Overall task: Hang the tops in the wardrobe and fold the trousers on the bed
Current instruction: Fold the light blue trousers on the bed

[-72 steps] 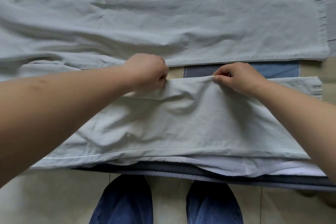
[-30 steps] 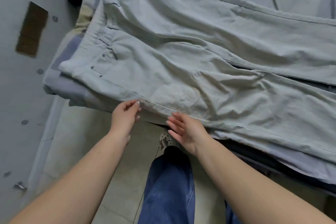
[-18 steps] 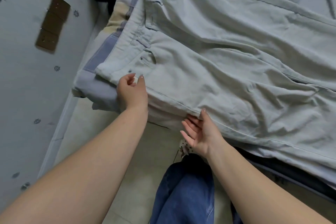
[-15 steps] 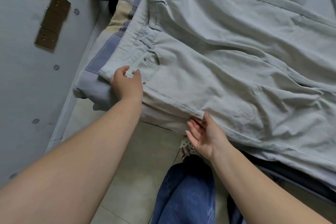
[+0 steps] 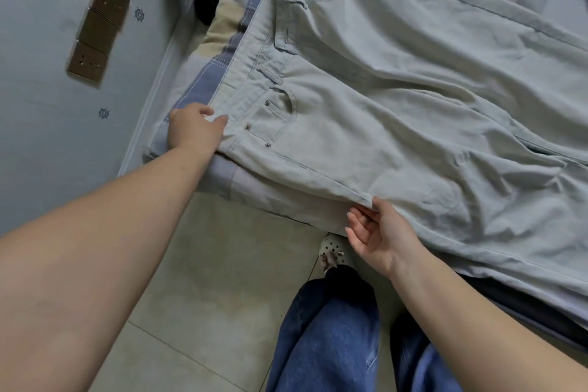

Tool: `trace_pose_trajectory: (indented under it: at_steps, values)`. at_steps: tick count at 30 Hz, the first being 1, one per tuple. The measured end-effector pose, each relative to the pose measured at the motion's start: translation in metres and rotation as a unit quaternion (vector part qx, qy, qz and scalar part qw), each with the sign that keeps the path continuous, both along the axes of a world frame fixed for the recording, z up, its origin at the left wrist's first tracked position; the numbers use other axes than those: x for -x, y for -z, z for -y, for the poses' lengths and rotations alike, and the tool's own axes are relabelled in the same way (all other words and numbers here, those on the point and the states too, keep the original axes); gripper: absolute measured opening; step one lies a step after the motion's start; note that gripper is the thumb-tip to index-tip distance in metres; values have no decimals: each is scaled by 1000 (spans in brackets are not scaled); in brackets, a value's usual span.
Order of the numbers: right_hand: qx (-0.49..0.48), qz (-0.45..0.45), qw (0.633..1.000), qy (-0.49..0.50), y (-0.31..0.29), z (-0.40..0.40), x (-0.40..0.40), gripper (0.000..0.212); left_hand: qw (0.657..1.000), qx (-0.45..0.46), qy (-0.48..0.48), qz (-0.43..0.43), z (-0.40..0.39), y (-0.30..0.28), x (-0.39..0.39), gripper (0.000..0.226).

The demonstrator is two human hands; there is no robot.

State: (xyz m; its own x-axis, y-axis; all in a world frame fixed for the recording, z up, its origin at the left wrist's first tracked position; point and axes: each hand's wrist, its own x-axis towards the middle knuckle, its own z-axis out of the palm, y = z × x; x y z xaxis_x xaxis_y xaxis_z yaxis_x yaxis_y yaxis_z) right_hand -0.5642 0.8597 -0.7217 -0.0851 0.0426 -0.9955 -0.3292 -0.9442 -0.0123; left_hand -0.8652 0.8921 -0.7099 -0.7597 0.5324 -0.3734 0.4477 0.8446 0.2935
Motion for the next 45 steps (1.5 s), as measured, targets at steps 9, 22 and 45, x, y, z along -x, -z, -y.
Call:
trace_pose_trajectory:
  at_steps: [9,22,45]
  values:
    - [-76,6,994,-77,-18,10,-16,28,952,-109,-213,192,12,-19,11,22]
    - [-250,29,968,-9,-79,-57,-47,15,814,-321,-387,290,-14,-76,-21,24]
    - [-310,209,927,-28,48,-373,-18,30,882,-338,-208,253,-333,42,-20,23]
